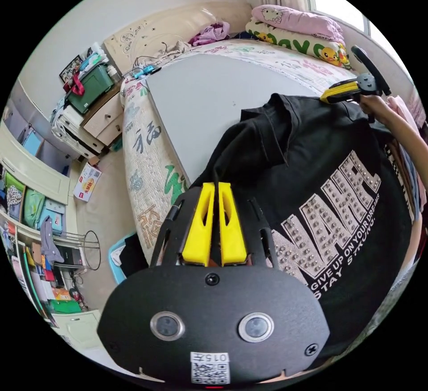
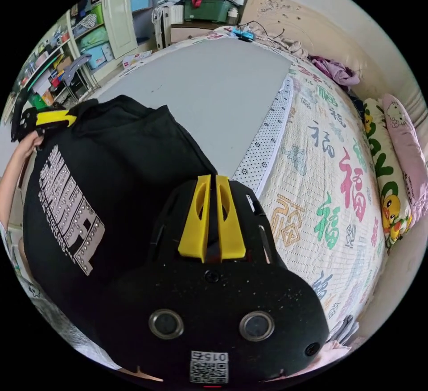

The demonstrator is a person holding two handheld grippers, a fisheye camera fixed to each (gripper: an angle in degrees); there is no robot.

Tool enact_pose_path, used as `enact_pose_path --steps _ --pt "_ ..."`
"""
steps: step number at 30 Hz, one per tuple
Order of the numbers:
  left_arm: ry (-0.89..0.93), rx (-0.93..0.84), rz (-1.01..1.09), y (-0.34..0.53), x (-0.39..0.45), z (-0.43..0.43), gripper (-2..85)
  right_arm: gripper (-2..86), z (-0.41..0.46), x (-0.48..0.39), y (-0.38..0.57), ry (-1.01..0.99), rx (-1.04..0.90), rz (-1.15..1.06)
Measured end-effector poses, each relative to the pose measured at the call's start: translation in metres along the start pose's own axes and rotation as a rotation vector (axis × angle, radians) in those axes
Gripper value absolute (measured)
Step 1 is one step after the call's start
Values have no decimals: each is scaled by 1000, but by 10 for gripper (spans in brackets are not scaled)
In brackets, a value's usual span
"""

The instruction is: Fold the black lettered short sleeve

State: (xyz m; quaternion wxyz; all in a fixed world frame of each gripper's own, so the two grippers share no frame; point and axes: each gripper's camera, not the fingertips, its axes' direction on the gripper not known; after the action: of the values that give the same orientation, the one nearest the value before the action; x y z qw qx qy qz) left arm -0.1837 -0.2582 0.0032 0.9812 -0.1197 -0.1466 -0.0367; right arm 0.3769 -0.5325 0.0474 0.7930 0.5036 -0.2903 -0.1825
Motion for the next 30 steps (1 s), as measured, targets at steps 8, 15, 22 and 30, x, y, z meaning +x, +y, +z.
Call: enact_pose_path --steps 8,15,22,30 --pt "148 136 -363 -28 -58 -7 30 -7 -82 25 -43 276 20 167" --pt "226 256 -249 53 -34 -115 102 18 -268 0 33 7 289 109" --pt "280 344 -455 325 11 -283 89 52 -493 -72 306 -353 542 105" --pt "322 261 -821 490 55 -321 94 108 -544 -68 495 -500 404 593"
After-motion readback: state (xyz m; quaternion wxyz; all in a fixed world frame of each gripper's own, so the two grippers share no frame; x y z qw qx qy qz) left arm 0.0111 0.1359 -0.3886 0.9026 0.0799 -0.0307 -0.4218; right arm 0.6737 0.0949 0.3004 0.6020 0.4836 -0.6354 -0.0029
